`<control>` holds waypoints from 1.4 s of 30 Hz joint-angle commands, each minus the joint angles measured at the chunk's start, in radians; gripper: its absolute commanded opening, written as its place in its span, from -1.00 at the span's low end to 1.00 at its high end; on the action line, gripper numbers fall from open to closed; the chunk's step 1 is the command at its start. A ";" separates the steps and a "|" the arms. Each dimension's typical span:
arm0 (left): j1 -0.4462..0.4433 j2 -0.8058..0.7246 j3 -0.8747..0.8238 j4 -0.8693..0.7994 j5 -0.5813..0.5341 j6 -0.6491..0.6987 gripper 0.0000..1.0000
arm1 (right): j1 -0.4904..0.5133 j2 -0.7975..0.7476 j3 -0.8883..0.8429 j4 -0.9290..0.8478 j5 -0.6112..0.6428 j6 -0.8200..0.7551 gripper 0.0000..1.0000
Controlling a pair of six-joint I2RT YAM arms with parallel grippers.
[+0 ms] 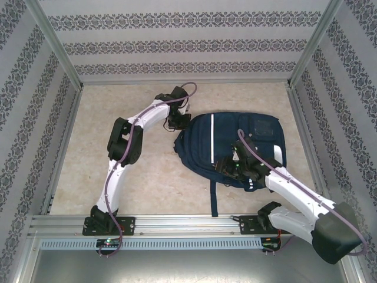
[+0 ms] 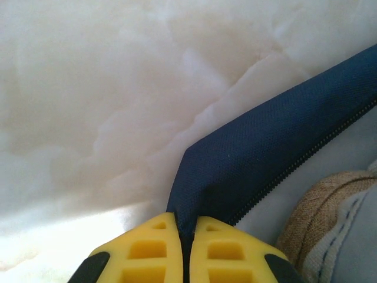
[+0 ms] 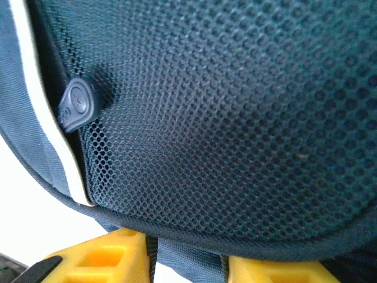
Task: Pack the student bag
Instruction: Rotate the student bag at the top-center of the table.
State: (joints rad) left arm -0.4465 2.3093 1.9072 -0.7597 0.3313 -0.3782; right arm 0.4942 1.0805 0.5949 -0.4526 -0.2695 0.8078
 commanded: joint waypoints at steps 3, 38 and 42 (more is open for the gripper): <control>0.037 -0.206 -0.318 0.026 -0.106 -0.032 -1.00 | -0.058 0.194 0.077 0.030 0.090 -0.101 -0.38; -0.492 -0.218 -0.129 0.001 -0.001 -0.150 0.04 | -0.219 0.668 0.809 -0.076 0.009 -0.307 -0.33; -0.465 -0.348 -0.238 -0.005 -0.031 -0.155 0.04 | -0.219 0.566 0.709 -0.063 0.004 -0.294 -0.29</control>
State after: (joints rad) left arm -0.9211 2.0815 1.7092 -0.7570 0.2882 -0.5720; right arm 0.2588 1.7317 1.3544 -0.5053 -0.1825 0.5125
